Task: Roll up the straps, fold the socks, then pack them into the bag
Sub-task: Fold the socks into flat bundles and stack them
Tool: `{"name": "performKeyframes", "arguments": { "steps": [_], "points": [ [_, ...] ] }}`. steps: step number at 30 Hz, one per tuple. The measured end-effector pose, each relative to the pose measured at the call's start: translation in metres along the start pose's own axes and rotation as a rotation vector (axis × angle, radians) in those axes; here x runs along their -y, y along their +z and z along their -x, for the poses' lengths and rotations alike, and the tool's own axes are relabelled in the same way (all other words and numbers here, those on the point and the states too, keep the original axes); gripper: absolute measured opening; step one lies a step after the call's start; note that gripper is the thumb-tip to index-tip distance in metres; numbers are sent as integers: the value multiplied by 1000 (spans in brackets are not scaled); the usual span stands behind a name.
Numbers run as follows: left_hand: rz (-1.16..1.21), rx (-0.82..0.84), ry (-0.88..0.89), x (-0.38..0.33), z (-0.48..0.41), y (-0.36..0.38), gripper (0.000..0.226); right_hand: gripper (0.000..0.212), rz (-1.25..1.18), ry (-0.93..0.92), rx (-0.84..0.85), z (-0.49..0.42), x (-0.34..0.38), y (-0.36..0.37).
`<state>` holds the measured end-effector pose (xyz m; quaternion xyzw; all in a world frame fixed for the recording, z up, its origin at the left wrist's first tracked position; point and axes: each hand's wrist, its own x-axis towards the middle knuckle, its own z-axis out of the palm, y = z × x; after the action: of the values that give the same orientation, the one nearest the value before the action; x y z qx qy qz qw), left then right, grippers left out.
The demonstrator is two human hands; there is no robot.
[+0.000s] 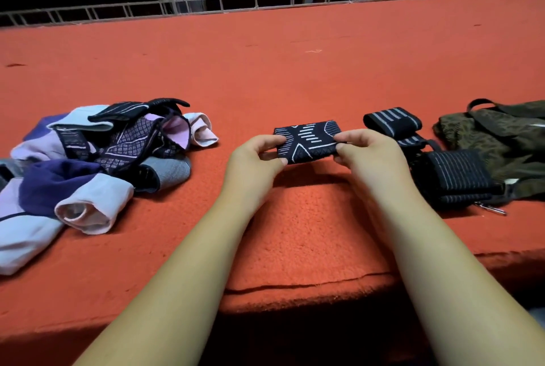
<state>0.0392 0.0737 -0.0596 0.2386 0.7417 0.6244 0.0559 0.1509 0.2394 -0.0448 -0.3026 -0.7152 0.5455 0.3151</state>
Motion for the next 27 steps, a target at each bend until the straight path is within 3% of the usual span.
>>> {"name": "performKeyframes", "arguments": {
  "steps": [10,16,27],
  "points": [
    [-165,-54,26,16,-58,19,46,51,129,-83,100,-34,-15,21],
    [-235,-26,14,43,-70,28,45,68,352,-108,239,-37,-28,31],
    [-325,-33,56,54,-76,30,40,57,396,-208,164,-24,-38,35]
  ]
}}
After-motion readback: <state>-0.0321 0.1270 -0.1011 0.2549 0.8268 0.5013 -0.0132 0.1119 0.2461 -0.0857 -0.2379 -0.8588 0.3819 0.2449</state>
